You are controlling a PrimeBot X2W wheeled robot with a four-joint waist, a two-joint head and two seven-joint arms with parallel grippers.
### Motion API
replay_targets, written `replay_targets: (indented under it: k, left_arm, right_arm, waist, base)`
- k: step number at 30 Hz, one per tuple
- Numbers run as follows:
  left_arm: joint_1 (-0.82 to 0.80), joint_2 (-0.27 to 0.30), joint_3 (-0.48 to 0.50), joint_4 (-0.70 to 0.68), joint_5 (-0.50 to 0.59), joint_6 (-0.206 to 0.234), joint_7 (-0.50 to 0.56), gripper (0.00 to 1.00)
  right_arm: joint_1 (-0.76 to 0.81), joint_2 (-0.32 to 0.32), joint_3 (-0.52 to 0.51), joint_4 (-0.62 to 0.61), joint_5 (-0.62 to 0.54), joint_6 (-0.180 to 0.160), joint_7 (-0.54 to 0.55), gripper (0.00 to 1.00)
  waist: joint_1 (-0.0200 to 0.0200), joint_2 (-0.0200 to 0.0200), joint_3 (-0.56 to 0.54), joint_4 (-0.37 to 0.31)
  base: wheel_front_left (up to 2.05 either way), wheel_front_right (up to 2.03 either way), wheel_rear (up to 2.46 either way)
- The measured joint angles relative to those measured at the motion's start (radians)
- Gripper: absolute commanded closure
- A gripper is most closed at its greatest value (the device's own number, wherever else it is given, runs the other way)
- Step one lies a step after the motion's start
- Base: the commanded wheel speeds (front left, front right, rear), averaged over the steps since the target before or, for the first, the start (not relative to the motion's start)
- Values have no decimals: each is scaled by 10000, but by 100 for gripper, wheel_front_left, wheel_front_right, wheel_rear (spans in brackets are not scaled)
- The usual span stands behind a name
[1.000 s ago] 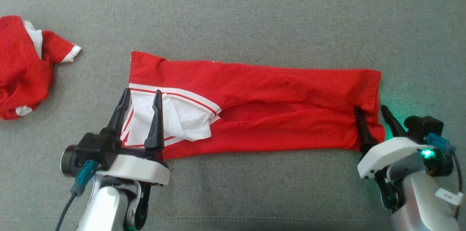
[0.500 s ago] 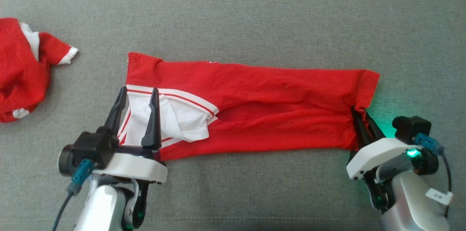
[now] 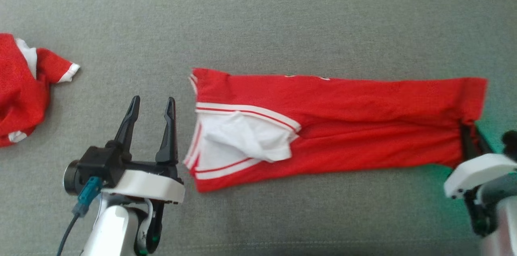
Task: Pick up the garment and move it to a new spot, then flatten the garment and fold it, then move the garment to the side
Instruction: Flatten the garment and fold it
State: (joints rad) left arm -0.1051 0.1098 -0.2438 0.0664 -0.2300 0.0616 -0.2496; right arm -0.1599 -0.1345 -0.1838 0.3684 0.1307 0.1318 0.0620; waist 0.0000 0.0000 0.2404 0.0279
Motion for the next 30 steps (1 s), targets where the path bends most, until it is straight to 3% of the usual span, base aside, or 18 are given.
replay_targets:
  k: [7,13,17,22,30]
  left_arm:
    - [25,-75,12,92,0,-15,0,0]
    - [336,-104,12,161,15,-17,-2,0]
    - [416,-121,-27,251,58,-94,-2,0]
    - [412,-136,-109,316,88,-180,-2,0]
    - [329,-230,-408,408,88,-274,-2,0]
  right_arm:
    - [47,-142,155,-936,238,-2,583,100]
    - [127,251,1555,-3382,441,-2,1772,100]
    - [126,623,2895,-4121,857,-2,2228,100]
    - [17,750,5018,-3586,2211,-2,2015,100]
    - [-1542,725,7682,-1116,4412,-2,635,100]
  waist:
    - [0,0,-293,-86]
    - [0,0,-668,-116]
    - [0,0,-885,-22]
    - [0,0,-962,298]
    - [0,0,-695,1033]
  base:
    - [0,0,0]
    - [0,0,0]
    - [0,0,0]
    - [0,0,0]
    - [0,0,0]
